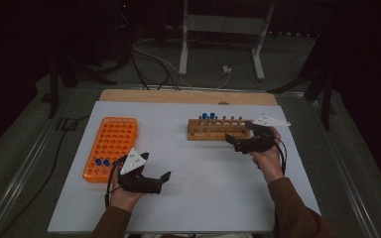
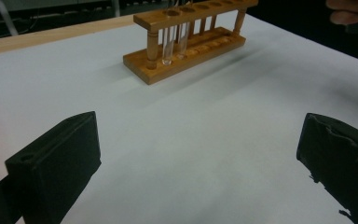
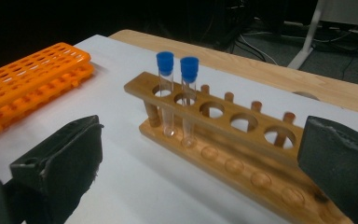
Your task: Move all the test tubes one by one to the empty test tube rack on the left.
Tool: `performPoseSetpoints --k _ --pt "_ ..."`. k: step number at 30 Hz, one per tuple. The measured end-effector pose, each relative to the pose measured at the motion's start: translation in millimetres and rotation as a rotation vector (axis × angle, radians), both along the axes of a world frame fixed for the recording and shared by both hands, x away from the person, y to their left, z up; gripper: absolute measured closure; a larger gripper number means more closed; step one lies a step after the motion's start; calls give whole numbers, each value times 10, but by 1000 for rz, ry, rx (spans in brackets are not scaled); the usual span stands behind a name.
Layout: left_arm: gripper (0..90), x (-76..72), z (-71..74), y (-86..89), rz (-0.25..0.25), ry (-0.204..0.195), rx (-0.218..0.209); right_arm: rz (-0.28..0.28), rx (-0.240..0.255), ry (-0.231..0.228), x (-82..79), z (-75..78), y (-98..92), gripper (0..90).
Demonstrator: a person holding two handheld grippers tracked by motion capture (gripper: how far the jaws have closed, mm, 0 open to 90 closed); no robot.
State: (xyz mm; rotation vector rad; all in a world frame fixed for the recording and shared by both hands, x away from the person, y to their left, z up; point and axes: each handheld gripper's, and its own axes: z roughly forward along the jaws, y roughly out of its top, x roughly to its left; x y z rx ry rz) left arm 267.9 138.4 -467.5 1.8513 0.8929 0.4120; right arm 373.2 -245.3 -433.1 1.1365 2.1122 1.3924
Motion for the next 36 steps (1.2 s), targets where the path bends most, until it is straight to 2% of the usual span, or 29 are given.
performPoseSetpoints --k 5,9,11,16,18,20,22,24,26,29,33,36 --pt "5 -30 -13 67 27 -8 -15 -8 -2 15 145 -9 129 0" --pt "5 -36 -71 55 24 4 8 -5 -6 24 289 20 254 7" --pt "6 -32 -101 34 23 15 15 -13 -10 11 333 16 300 59" --pt "6 -42 -159 -37 5 21 57 -36 -27 44 503 -94 411 115" --pt "6 -44 -174 -58 -1 26 62 -38 -28 57 554 -135 450 168" --pt "6 -44 -184 -67 -7 28 66 -27 -44 58 589 -173 490 294" --pt "6 -45 -195 -73 -10 33 67 -28 -80 28 606 -214 548 425" --pt "6 -43 -197 -70 -9 38 67 -32 -84 14 621 -235 574 533" --pt "6 -43 -195 -62 -6 37 63 -29 -83 13 639 -259 611 593" --pt "6 -44 -195 -54 -6 36 61 -23 -105 19 655 -304 657 631" --pt "6 -45 -198 -60 -6 36 60 -47 -82 14 669 -322 670 683" --pt "6 -44 -201 -64 -9 37 63 -46 -89 3 650 -330 696 732"
